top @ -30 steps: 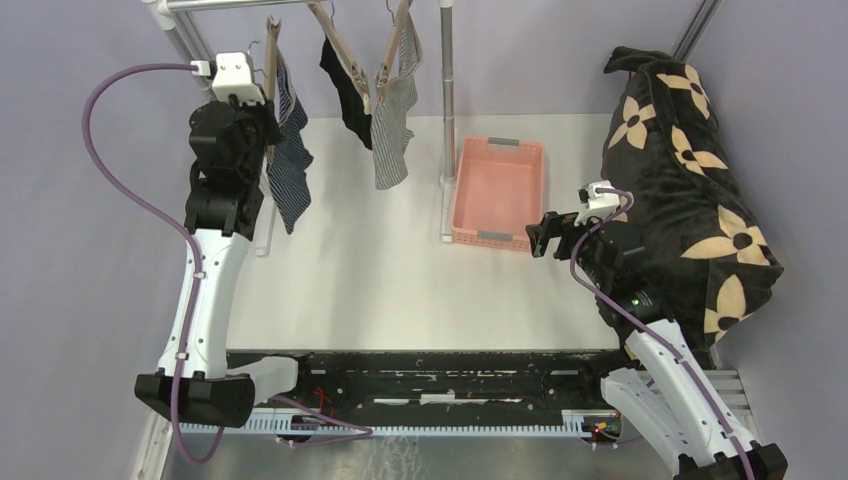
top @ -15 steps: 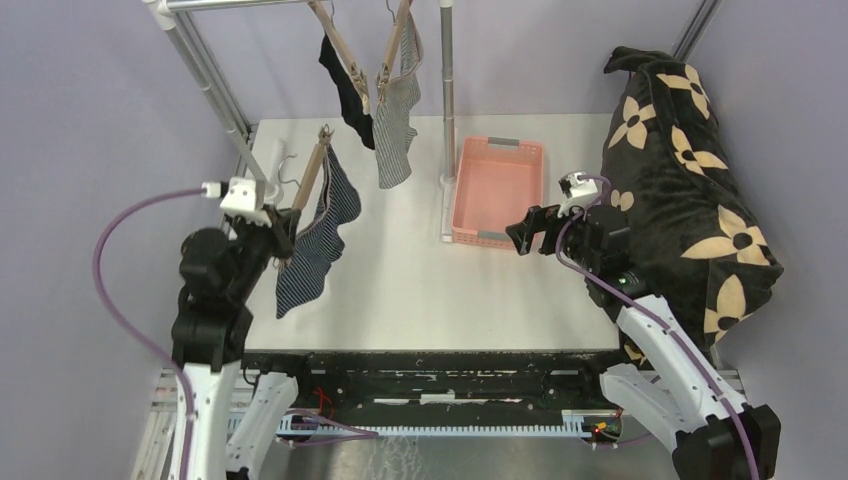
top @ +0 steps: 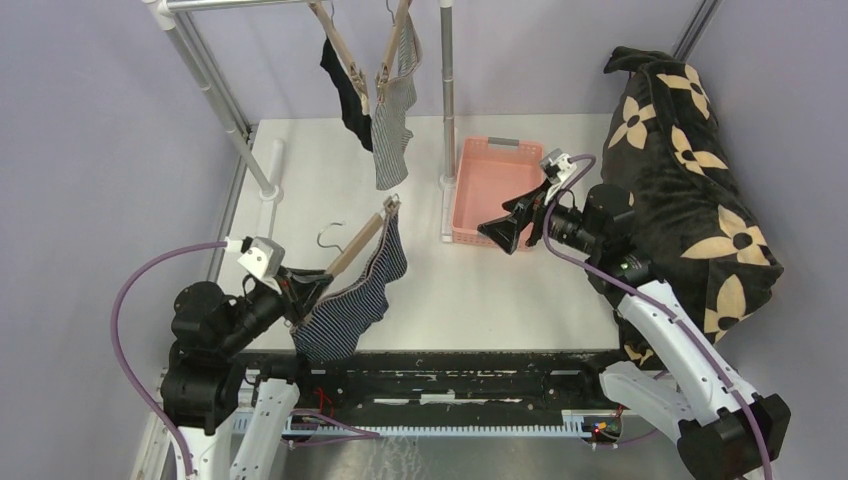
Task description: Remove the underwear clipped to the hanger
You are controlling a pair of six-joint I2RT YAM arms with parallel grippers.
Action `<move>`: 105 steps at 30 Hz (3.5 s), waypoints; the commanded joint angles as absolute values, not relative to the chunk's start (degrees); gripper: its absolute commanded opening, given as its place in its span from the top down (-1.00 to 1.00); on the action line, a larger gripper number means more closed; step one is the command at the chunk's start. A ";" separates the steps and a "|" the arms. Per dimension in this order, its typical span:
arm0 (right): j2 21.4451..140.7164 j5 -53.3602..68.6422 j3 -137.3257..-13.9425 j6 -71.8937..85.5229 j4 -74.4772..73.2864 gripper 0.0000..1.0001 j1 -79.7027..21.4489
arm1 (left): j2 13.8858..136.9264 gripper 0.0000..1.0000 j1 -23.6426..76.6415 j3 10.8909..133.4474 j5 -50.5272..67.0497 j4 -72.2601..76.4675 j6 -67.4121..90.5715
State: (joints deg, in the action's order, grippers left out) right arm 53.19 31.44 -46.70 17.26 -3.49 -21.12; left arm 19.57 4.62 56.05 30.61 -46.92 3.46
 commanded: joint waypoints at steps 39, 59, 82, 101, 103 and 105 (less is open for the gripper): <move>65.22 60.86 -67.57 17.16 5.26 -0.88 -31.10 | 24.63 0.95 4.61 48.78 65.65 -15.73 23.47; 66.38 59.89 -69.85 12.83 -0.79 0.26 -32.03 | 24.82 0.95 4.53 48.89 63.23 -14.31 24.63; 60.80 39.79 -50.37 30.24 36.92 -1.00 -33.02 | 26.34 0.95 4.55 33.55 46.75 34.18 48.24; 74.66 30.67 -53.84 32.15 57.80 -0.97 -45.79 | 27.93 0.95 8.16 29.19 43.08 45.71 55.59; 75.78 30.53 -55.29 30.82 57.68 -0.96 -47.20 | 27.99 0.94 8.43 28.46 41.86 45.70 55.97; 76.50 29.97 -56.45 29.34 57.61 -0.95 -48.30 | 28.11 0.95 8.77 27.70 40.78 45.87 56.05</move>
State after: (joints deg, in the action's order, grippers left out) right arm 75.72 31.18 -51.62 32.25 52.29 -46.22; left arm 28.49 8.21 28.67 44.91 41.85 53.15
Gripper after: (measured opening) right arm 0.980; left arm 0.203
